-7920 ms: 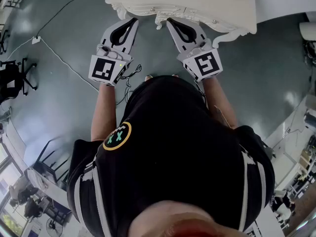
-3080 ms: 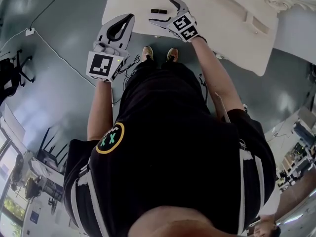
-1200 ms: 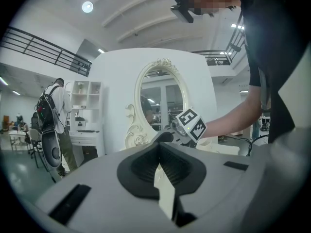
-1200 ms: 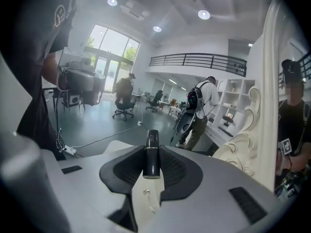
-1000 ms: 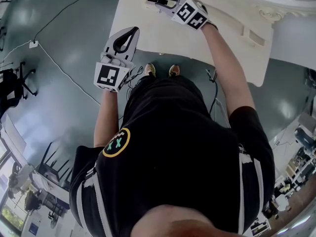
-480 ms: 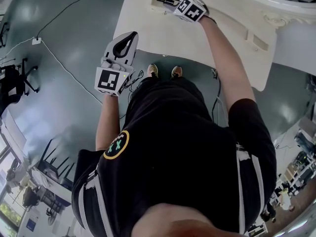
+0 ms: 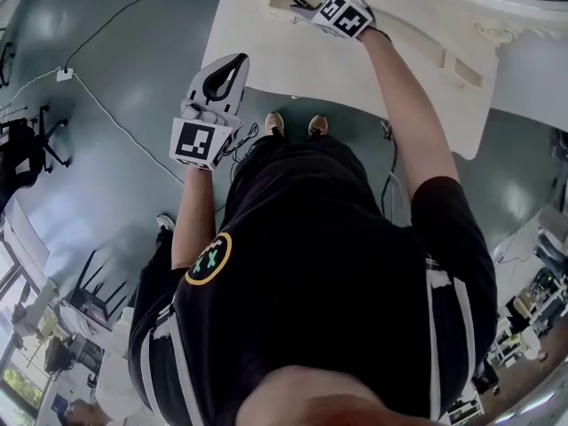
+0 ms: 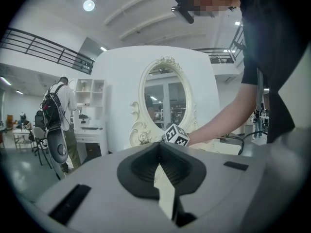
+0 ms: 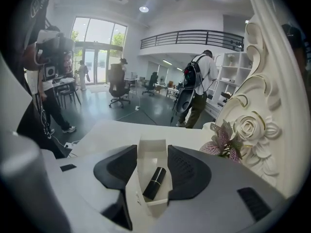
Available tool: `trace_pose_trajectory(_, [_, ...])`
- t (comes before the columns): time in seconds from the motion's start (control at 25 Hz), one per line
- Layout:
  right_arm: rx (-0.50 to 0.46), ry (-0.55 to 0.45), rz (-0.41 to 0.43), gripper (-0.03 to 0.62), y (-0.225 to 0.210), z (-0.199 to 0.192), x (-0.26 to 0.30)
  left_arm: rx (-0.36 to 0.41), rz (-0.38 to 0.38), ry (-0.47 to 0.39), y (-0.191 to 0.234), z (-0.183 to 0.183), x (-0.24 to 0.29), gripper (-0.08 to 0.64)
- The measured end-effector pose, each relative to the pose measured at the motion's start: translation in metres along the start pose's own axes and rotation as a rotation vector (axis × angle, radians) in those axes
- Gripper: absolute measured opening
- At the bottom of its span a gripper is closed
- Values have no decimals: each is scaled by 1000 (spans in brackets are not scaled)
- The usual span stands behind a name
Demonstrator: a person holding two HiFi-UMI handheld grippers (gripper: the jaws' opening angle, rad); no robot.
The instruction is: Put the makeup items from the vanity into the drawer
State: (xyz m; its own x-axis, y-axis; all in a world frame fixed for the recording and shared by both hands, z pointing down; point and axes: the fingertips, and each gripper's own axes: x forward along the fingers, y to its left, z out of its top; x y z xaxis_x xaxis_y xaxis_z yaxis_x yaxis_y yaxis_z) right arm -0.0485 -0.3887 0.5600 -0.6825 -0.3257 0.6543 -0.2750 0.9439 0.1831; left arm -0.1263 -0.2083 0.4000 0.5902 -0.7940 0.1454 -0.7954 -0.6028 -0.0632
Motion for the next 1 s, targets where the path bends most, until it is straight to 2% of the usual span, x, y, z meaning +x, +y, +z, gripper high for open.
trace_pose_trajectory(0.12, [-4,-49,-27,219,2,13,-14,11,-36,-31,-5,3,5,20])
trace_pose_trajectory(0.36, [-7,-240,-97,214,31,67,-73,28,-66,-53,-10,15,15,20])
trace_pose_trajectory(0.6, [6,-455,-190,132,72,113,-151,44,-108,-81,-18,23,29,20])
trace_pose_trajectory(0.76, [-27,-579,-240,106,100,136,-198,56,-135,-100,-28,34,35,20])
trace_pose_trajectory(0.88, [75,-682,-282,88,115,142,-221,59,-157,-115,-36,40,38,20])
trace_pose_trajectory(1.0, [143,-693,-328,21,123,135,-228,68,-176,-124,-43,44,39,20])
